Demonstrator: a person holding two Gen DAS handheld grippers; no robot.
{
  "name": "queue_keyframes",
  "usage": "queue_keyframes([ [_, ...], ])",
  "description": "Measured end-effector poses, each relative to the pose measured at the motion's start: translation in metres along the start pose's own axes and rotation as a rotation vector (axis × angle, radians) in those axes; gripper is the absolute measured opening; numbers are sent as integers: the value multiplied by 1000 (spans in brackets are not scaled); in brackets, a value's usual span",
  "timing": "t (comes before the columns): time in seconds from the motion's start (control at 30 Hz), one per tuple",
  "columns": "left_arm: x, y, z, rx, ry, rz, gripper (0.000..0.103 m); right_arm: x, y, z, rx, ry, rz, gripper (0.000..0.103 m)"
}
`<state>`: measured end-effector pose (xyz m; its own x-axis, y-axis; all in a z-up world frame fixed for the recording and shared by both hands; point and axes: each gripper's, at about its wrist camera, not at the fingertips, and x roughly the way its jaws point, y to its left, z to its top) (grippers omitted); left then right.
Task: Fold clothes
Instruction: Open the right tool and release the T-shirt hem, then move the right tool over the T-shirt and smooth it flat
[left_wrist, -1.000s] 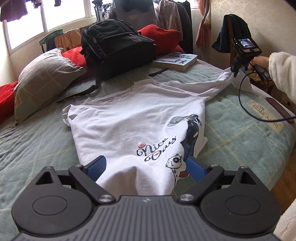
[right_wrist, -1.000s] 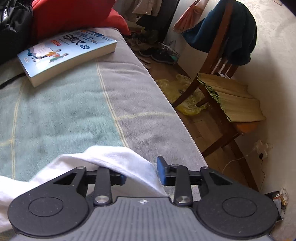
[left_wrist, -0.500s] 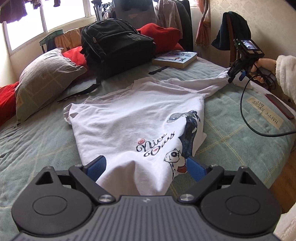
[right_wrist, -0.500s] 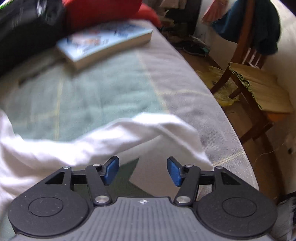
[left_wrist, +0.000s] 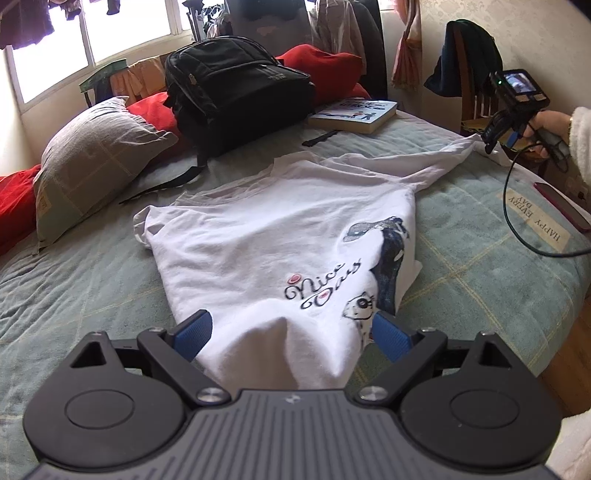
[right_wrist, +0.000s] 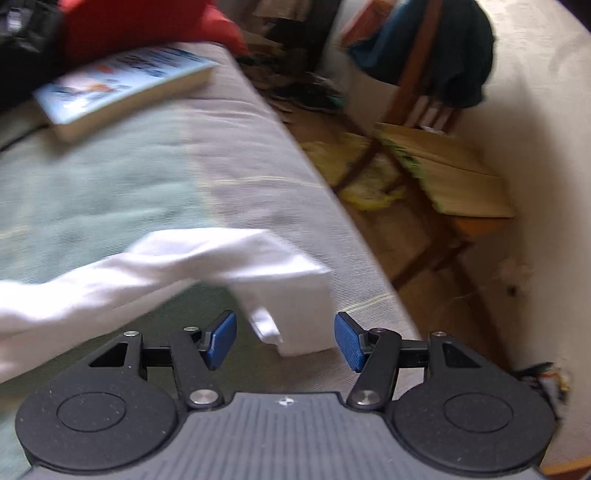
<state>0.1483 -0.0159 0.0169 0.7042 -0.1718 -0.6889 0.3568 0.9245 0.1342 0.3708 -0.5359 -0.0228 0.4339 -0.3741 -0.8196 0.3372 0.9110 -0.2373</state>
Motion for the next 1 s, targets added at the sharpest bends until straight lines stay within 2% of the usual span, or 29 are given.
queue_keyframes([
  [0.27, -14, 35, -24, -28, 28, 50, 94, -87, 81, -27, -142, -72, 336, 72],
  [0.4, -23, 56, -45, -56, 50, 90, 96, -130, 137, -41, -212, -60, 481, 79],
  [0.5, -28, 73, -64, -99, 76, 89, 96, -164, 184, -55, -285, -29, 565, 79],
  [0.7, -39, 90, -96, -145, 99, 112, 97, -235, 268, -101, -460, -24, 699, 84],
  [1.0, -66, 112, -135, -210, 107, 142, 97, -315, 359, -173, -647, 11, 884, 88],
])
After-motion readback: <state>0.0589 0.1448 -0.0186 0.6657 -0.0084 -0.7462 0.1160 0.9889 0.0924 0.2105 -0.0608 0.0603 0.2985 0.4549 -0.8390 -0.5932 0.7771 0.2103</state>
